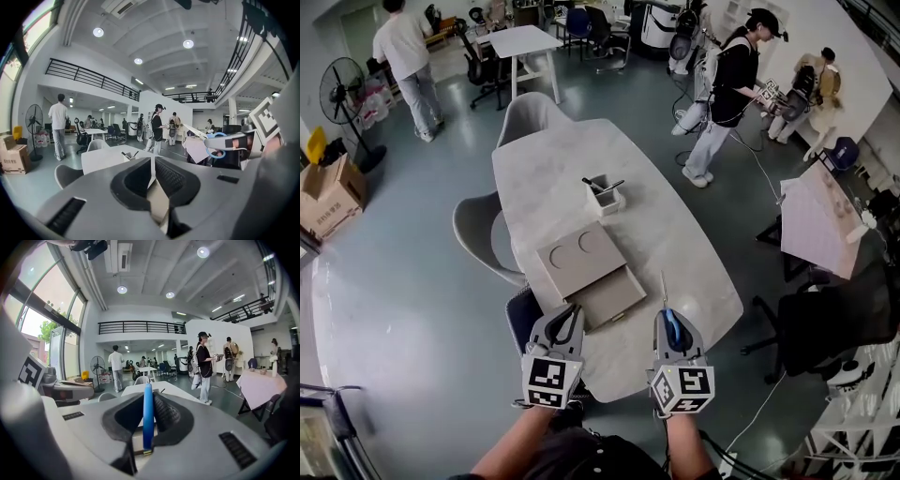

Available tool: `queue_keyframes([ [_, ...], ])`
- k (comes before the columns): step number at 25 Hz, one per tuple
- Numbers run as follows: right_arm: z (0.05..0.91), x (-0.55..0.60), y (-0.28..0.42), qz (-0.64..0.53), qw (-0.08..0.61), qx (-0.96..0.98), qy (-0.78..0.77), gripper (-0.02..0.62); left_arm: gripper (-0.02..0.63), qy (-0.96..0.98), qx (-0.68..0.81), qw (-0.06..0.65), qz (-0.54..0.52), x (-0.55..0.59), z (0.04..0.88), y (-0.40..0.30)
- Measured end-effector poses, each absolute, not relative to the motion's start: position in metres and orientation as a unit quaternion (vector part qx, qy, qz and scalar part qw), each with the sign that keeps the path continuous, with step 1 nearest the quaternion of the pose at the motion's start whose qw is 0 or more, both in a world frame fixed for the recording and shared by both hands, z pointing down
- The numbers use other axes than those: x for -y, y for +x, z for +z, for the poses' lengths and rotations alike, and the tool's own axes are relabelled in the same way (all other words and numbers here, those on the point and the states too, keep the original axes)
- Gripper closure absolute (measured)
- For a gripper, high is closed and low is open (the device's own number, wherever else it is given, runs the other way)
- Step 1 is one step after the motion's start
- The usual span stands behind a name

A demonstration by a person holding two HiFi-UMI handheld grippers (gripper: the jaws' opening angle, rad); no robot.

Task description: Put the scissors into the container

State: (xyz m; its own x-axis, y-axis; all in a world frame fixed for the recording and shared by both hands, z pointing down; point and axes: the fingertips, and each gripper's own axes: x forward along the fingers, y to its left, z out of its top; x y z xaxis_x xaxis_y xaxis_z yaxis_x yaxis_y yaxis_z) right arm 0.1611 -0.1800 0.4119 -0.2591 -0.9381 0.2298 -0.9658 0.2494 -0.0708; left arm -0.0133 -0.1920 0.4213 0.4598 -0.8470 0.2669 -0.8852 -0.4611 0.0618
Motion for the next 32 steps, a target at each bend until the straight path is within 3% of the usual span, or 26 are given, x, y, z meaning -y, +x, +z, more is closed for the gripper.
queue_keyframes([
  [21,0.439,0.262,0.15,0.098,0.115,0.822,0.549,0.554,0.569,0.833,0.525,0.138,0.106,0.254,0.451,-0.011],
  [32,0.496,0.282,0.114,0.009,0.23,0.901,0.367,0.554,0.569,0.798,0.564,0.181,0.112,0.247,0.483,-0.002],
])
